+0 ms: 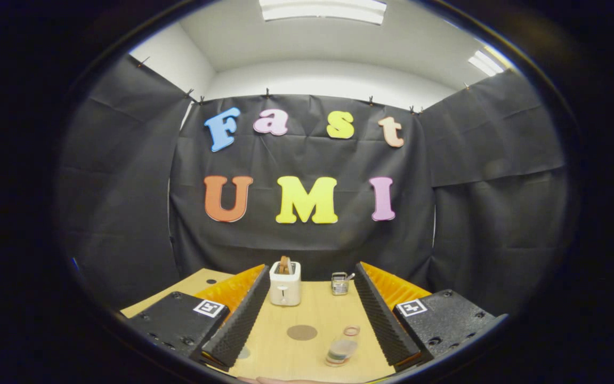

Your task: Take the bottle from table, then pour the juice into the cup, finally place the bottle on the coaster

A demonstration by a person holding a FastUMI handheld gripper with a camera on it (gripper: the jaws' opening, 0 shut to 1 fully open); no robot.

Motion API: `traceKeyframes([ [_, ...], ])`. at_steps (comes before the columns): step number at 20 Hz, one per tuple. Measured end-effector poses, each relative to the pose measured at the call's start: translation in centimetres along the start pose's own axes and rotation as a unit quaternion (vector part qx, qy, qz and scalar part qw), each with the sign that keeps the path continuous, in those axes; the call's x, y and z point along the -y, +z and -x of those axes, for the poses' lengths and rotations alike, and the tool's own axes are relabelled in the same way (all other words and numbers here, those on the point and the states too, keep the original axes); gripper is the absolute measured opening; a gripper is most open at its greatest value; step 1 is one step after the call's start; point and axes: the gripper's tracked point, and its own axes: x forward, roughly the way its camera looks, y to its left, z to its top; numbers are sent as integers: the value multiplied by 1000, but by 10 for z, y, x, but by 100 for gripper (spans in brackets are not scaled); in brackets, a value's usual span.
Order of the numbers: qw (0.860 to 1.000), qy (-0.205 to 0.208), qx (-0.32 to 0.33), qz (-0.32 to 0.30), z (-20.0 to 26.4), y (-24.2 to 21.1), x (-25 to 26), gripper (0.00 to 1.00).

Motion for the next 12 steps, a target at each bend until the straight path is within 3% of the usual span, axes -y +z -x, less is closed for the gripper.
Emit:
traceKeyframes([
  [12, 1000, -2, -4, 8, -13, -62, 31, 100],
])
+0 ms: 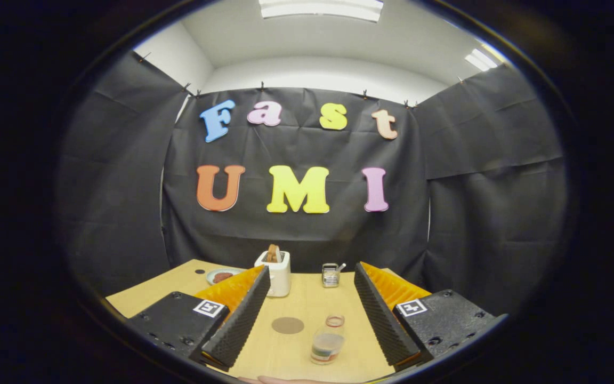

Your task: Take the bottle from table, then pour the juice into the cup, finally place the bottle on the coaster

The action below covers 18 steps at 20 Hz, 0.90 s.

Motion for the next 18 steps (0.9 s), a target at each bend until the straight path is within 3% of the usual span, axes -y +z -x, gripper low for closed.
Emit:
traceKeyframes([
  [8, 1000, -12, -6, -1, -15, -54, 23, 100],
  [18, 1000, 9, -2, 12, -28, -119, 29, 100],
])
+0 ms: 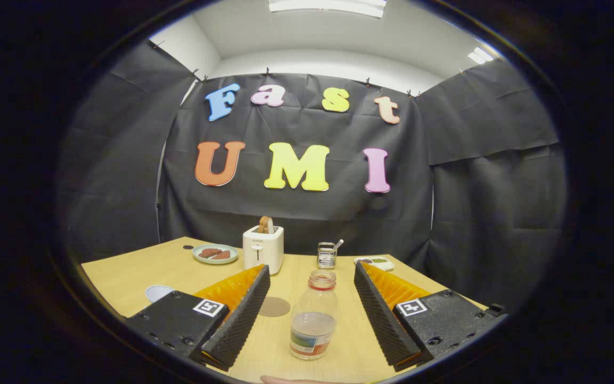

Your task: Take the bottle from table, then pour the juice into the cup, finally place the bottle on the coaster

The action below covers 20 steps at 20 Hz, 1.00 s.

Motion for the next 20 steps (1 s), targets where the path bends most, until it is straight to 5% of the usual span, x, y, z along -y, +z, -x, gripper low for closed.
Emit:
traceKeyframes([
  [20, 999, -7, -34, -4, -39, -112, 10, 100],
])
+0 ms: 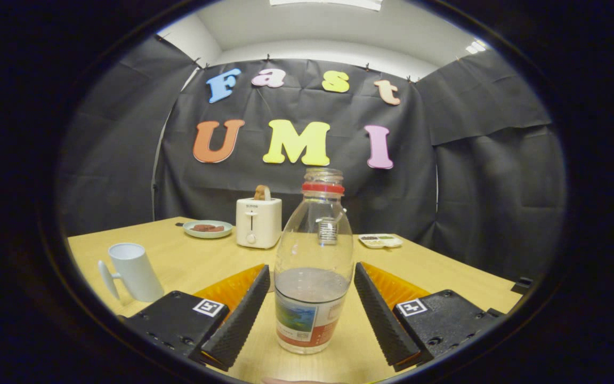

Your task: Take the bottle from table, then pour the juice into the cup, finally place the bottle on the coaster

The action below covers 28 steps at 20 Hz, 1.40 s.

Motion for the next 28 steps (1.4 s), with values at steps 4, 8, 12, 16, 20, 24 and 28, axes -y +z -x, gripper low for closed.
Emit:
traceKeyframes([
  [4, 1000, -1, -11, -22, -10, 0, 3, 100],
  [8, 1000, 1, -24, -3, -14, -2, -1, 83],
  [12, 1000, 15, -15, 24, -8, 1, -5, 82],
  [16, 999, -5, -16, 42, 0, 13, -1, 82],
  [20, 998, -19, -8, 67, 7, 37, 5, 82],
  [24, 993, -36, 1, 109, 11, 61, 11, 81],
  [28, 986, -64, 12, 153, 10, 82, 17, 82],
])
